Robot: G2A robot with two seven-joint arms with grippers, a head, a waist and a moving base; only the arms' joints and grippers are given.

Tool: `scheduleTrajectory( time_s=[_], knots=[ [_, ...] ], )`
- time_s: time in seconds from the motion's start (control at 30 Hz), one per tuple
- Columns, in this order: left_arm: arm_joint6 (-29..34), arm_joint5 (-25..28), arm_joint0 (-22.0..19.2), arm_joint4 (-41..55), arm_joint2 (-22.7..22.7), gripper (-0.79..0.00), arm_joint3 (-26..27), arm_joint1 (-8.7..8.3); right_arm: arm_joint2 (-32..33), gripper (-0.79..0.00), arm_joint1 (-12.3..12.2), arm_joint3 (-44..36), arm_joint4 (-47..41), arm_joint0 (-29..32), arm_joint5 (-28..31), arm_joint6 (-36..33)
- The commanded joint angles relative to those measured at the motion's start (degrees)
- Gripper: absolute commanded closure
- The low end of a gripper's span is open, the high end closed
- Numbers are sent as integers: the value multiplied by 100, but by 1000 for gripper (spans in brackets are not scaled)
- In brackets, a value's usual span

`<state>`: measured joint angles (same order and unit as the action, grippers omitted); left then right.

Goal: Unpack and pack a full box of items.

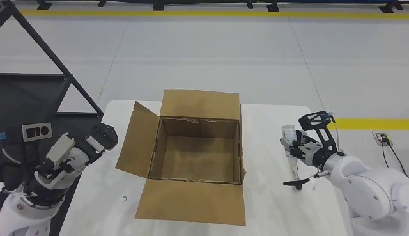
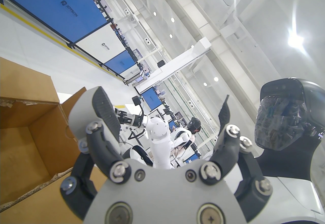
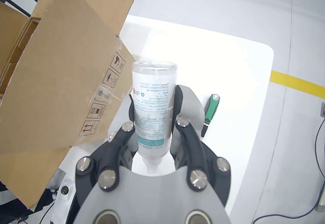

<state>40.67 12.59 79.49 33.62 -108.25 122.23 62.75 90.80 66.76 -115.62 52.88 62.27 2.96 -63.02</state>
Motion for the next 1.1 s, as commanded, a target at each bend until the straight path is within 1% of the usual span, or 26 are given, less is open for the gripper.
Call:
scheduleTrajectory(
  time_s=[0.0,0.1,0.17,0.23,0.37,0.5,0.6,0.73,0.77,0.87,1.07],
  knots=[
    [0,0,0,0,0,-785,0,0,0,0,0,-1,1,0,0,-1],
    [0,0,0,0,0,-785,0,0,0,0,0,-1,1,0,0,-1],
    [-58,-24,4,15,12,-785,5,3,-25,0,4,144,-145,38,52,225],
    [-290,-89,-51,-13,29,-785,-7,7,-49,0,3,132,-271,-35,123,416],
    [-761,-273,-188,-262,-9,-785,-223,4,-219,0,-2,-258,-284,-219,254,658],
    [-1081,-472,-112,-421,-135,-785,-491,3,-661,0,17,-628,-310,-576,348,820],
    [-1253,-509,80,-481,-356,-785,-669,7,-1154,0,49,-621,-371,-1060,413,764],
    [-1361,-440,341,-338,-632,-785,-815,22,-1969,0,138,-187,-423,-1895,369,592],
    [-1326,-394,435,-216,-722,-785,-840,28,-2305,0,192,59,-491,-2231,319,553],
    [-1278,-293,614,-21,-878,-785,-869,42,-3047,0,340,682,-572,-2948,159,533],
    [-1278,-293,614,-21,-878,-785,-869,42,-4364,0,706,2103,-897,-4001,123,557]
  ],
)
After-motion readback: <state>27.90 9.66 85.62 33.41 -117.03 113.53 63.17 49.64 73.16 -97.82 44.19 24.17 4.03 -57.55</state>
